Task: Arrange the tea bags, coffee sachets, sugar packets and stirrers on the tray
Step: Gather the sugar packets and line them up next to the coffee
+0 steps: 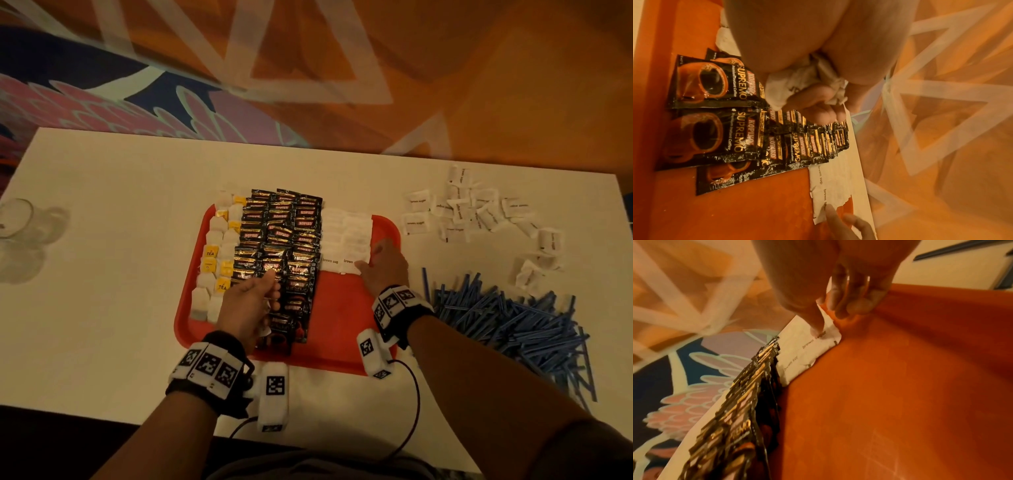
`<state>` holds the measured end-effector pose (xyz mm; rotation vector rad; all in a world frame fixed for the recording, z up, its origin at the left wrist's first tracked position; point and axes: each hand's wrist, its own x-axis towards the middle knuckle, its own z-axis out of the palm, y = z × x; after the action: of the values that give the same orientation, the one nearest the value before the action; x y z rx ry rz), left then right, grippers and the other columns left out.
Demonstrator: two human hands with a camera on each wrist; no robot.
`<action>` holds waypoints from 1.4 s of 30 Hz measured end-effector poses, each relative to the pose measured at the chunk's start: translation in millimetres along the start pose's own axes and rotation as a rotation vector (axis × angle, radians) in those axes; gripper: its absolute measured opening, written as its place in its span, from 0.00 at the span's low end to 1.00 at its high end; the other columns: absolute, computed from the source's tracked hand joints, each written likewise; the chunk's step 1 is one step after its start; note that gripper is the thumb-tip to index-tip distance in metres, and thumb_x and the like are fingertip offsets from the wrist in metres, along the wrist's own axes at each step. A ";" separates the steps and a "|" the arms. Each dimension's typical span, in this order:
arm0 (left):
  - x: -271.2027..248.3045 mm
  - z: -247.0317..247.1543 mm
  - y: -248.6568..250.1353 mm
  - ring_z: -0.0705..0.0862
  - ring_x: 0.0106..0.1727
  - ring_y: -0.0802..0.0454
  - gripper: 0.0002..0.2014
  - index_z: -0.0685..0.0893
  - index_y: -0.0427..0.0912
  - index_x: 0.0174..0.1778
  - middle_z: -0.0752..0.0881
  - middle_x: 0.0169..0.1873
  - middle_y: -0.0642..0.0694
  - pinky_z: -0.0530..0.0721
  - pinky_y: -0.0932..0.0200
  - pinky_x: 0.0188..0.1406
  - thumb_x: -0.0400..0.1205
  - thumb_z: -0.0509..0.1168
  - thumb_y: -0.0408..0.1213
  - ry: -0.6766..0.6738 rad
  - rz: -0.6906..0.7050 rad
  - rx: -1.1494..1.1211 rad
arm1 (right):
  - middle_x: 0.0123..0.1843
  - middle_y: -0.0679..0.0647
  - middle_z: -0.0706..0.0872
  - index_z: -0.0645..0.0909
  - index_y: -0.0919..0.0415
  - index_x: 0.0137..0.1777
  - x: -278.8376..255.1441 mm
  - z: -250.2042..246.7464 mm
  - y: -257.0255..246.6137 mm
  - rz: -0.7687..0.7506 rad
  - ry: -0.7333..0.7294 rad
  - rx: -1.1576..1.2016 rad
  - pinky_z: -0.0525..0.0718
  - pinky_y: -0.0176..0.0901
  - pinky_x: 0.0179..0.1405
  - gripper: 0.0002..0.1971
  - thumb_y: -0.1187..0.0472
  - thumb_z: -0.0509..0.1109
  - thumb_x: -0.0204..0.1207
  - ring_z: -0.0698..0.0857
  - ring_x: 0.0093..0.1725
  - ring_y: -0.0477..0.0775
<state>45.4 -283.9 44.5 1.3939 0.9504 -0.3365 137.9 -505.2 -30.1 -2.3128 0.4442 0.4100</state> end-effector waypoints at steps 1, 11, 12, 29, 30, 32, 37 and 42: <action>0.3 0.7 0.5 0.77 0.31 0.53 0.16 0.86 0.42 0.44 0.84 0.31 0.49 0.70 0.60 0.25 0.86 0.64 0.52 -0.006 -0.015 -0.011 | 0.46 0.50 0.80 0.74 0.51 0.50 -0.6 2.6 -0.1 -0.074 -0.022 -0.014 0.73 0.38 0.36 0.13 0.61 0.75 0.75 0.80 0.43 0.49; -3.7 6.1 9.6 0.80 0.28 0.56 0.15 0.83 0.38 0.43 0.83 0.30 0.47 0.74 0.68 0.16 0.88 0.63 0.46 -0.146 -0.168 -0.418 | 0.51 0.50 0.81 0.82 0.49 0.56 -22.8 -2.1 -13.0 -0.292 -0.117 0.033 0.80 0.36 0.49 0.14 0.63 0.77 0.73 0.78 0.45 0.44; -5.2 8.6 12.3 0.80 0.28 0.57 0.15 0.83 0.39 0.42 0.82 0.30 0.47 0.74 0.68 0.15 0.86 0.64 0.47 -0.170 -0.176 -0.478 | 0.49 0.49 0.82 0.82 0.50 0.54 -33.4 -7.0 -21.5 -0.313 -0.136 0.096 0.80 0.33 0.44 0.13 0.62 0.78 0.72 0.79 0.42 0.43; -41.0 67.5 44.3 0.80 0.41 0.50 0.10 0.81 0.37 0.47 0.81 0.37 0.43 0.90 0.53 0.42 0.78 0.67 0.41 -0.475 -0.060 -0.718 | 0.44 0.46 0.86 0.88 0.54 0.49 -128.4 -75.4 -66.0 -0.670 -0.152 0.149 0.76 0.21 0.40 0.08 0.65 0.76 0.72 0.82 0.39 0.37; -42.2 69.3 44.8 0.80 0.39 0.50 0.09 0.81 0.37 0.47 0.81 0.35 0.44 0.91 0.52 0.42 0.80 0.66 0.41 -0.460 -0.040 -0.700 | 0.43 0.46 0.87 0.87 0.54 0.48 -130.2 -79.6 -66.3 -0.645 -0.137 0.182 0.78 0.25 0.40 0.08 0.65 0.76 0.71 0.84 0.39 0.40; -46.1 72.3 47.2 0.83 0.35 0.52 0.07 0.81 0.37 0.47 0.82 0.32 0.44 0.91 0.55 0.37 0.85 0.63 0.38 -0.406 -0.009 -0.692 | 0.39 0.44 0.86 0.87 0.52 0.45 -132.2 -89.2 -66.8 -0.584 -0.130 0.271 0.81 0.29 0.40 0.08 0.66 0.77 0.71 0.84 0.39 0.42; -56.3 68.4 51.1 0.83 0.26 0.60 0.07 0.86 0.38 0.56 0.87 0.33 0.47 0.82 0.70 0.22 0.88 0.63 0.34 -0.307 0.058 -0.601 | 0.38 0.51 0.86 0.85 0.54 0.42 -134.5 -114.2 -65.4 -0.367 -0.239 0.593 0.82 0.38 0.34 0.09 0.71 0.75 0.74 0.83 0.31 0.39; -71.8 64.9 50.3 0.72 0.24 0.60 0.17 0.85 0.37 0.55 0.85 0.39 0.47 0.69 0.70 0.16 0.82 0.66 0.48 -0.470 0.156 -0.320 | 0.39 0.58 0.85 0.81 0.66 0.48 -132.2 -126.1 -71.5 -0.166 -0.258 0.811 0.79 0.41 0.30 0.02 0.71 0.71 0.78 0.84 0.31 0.48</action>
<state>61.2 -356.9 124.0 1.0241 0.4785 -0.3564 71.2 -521.8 153.6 -1.4735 0.2244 0.3532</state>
